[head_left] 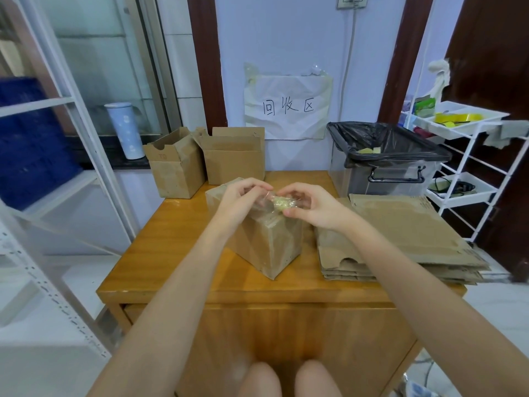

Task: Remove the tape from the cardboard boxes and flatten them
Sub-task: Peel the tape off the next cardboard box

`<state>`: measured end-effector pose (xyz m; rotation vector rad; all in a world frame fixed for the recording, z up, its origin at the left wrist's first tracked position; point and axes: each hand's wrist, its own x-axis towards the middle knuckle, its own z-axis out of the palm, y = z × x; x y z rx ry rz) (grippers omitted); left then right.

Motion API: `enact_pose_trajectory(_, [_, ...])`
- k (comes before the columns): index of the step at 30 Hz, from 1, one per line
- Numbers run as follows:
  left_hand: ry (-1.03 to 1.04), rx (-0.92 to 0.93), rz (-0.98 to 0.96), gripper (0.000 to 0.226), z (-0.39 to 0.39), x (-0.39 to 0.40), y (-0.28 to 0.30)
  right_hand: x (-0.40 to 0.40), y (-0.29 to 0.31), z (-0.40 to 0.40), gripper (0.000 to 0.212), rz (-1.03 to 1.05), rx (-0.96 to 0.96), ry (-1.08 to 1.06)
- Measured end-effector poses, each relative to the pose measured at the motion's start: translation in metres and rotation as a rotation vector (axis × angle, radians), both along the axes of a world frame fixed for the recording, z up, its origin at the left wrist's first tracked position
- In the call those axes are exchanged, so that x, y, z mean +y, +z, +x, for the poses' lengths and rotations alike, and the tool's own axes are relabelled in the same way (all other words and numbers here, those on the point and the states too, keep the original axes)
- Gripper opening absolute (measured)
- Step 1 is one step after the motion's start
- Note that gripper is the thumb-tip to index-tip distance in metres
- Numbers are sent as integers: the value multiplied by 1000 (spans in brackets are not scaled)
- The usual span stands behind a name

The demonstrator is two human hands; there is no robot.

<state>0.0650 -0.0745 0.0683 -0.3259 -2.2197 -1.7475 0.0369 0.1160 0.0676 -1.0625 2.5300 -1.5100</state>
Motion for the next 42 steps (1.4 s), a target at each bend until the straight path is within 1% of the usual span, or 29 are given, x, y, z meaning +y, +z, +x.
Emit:
enact_pose_trajectory(5, [35,-33,100,17,-1,-1,3,-1,-5,-1,34,-68,-10,2])
enact_pose_trajectory(8, [21,-45,114,14,1,-1,4,-1,-6,-1,36,-82,-7,0])
enact_pose_trajectory(11, [-32,-43,101,20,1,-2,3,-3,-7,-1,36,-93,4,-19])
enact_pose_trajectory(13, [-93,-40,66,22,-1,-3,3,-5,-8,-2,36,-92,19,-35])
enact_pose_trajectory(17, [-162,-56,-131,26,-4,-1,1,-6,-12,-3,37,-110,35,-79])
enact_pose_trajectory(21, [-126,-26,-286,30,-11,5,-3,-9,-12,-5,36,-87,29,-116])
enact_pose_trajectory(26, [-94,-18,-306,32,-14,10,-9,-7,-14,-6,35,-126,36,-92])
enact_pose_trajectory(29, [-93,-34,-306,33,-15,10,-10,-7,-14,-3,43,-140,62,-31])
enact_pose_trajectory(31, [-94,-52,-275,31,-16,11,-10,-7,-13,-2,49,-109,72,10])
enact_pose_trajectory(33, [-80,-59,-282,28,-16,12,-10,-5,-10,-2,49,-64,61,32])
enact_pose_trajectory(36, [-68,-50,-286,30,-18,13,-9,-3,-5,-1,49,-33,-1,60])
enact_pose_trajectory(38, [-63,-70,-282,31,-18,13,-8,-4,-3,-1,47,21,22,40])
enact_pose_trajectory(40, [-90,-99,-278,31,-18,10,-7,-5,-3,-2,39,62,74,-1])
enact_pose_trajectory(42, [-111,-152,-280,23,-18,10,-1,-5,-2,-3,28,52,96,-31])
